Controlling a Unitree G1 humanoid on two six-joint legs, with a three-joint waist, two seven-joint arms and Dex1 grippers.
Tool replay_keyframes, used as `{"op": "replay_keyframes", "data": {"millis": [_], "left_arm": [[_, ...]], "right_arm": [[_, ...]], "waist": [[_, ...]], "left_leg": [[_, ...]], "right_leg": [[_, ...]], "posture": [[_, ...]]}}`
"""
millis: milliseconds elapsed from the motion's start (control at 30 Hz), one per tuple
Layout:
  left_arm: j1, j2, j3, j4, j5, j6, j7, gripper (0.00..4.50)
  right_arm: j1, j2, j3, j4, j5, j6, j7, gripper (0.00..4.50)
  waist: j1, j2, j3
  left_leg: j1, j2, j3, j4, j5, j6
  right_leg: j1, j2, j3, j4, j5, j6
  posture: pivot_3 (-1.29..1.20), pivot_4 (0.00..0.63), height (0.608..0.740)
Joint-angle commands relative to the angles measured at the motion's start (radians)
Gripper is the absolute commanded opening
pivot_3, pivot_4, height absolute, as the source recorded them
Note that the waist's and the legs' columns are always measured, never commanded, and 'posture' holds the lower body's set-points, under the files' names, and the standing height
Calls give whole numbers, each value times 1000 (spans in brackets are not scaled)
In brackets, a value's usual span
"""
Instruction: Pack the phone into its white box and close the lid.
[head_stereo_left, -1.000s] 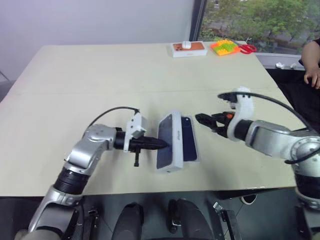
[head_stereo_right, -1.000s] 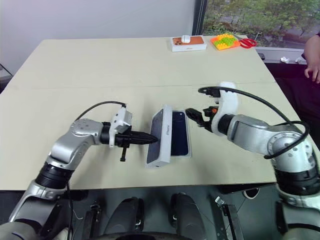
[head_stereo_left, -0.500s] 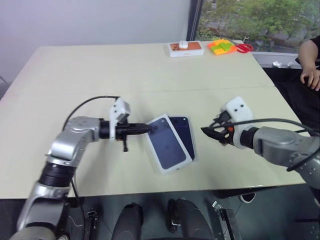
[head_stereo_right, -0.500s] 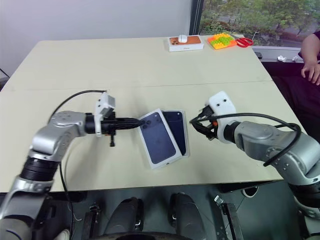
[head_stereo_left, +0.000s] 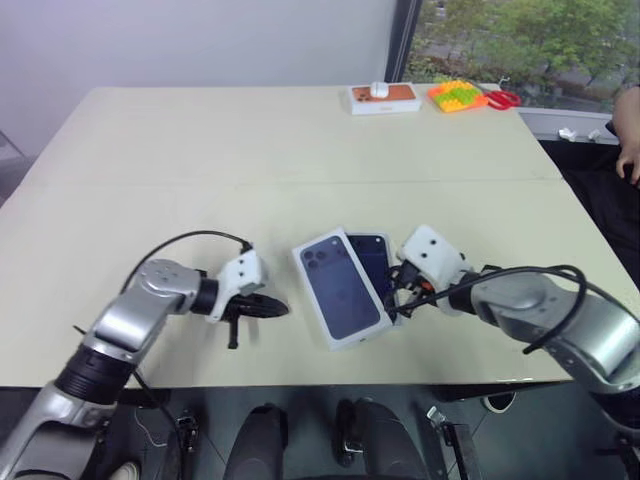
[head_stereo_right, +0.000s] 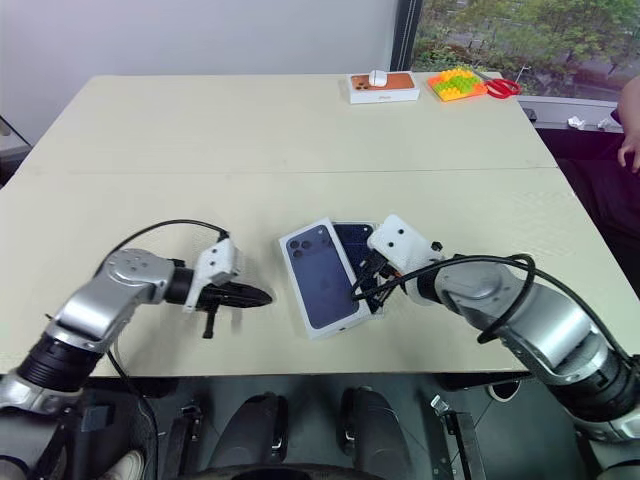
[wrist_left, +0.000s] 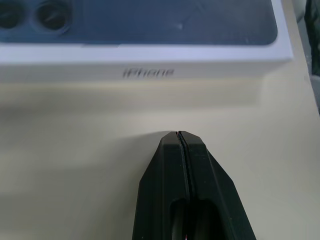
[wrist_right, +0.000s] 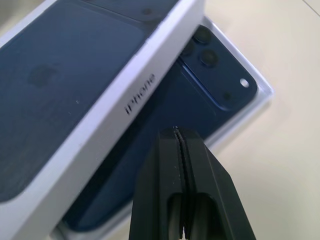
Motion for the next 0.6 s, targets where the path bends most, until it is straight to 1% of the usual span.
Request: {"op": "replay_keyframes", "data": {"millis": [33, 133, 267, 500, 600], "left_arm": [[-32, -30, 9, -23, 4, 24, 48, 0], [-32, -57, -7, -24, 20, -2, 67, 0], [-59, -156, 26, 3, -4, 13, 145, 0], [-67, -198, 34, 15, -3, -9, 157, 0], [-79, -223, 57, 26, -17, -10, 169, 0]], "right_arm": [[-21, 25, 12, -18, -54, 4, 31, 40], [-23, 48, 20, -21, -82, 11, 53, 40], [-21, 59, 15, -31, -110, 22, 84, 40], [-9, 67, -7, -47, -143, 39, 121, 40], [-1, 65, -22, -65, -145, 49, 136, 40]], "waist": [[0, 0, 0], [-2, 0, 0], [1, 0, 0], [-1, 0, 0], [0, 0, 0]], "left_leg": [[0, 0, 0, 0, 0, 0], [0, 0, 0, 0, 0, 0], [0, 0, -1, 1, 0, 0], [1, 0, -1, 1, 0, 0], [1, 0, -1, 1, 0, 0]], "right_leg": [[0, 0, 0, 0, 0, 0], [0, 1, 0, 0, 0, 0], [1, 1, 0, 0, 1, -2], [1, 1, -1, 1, 2, -3], [1, 1, -1, 1, 2, -3]], "posture": [[0, 150, 740], [0, 150, 740], [0, 150, 740], [0, 150, 740], [0, 150, 740]]}}
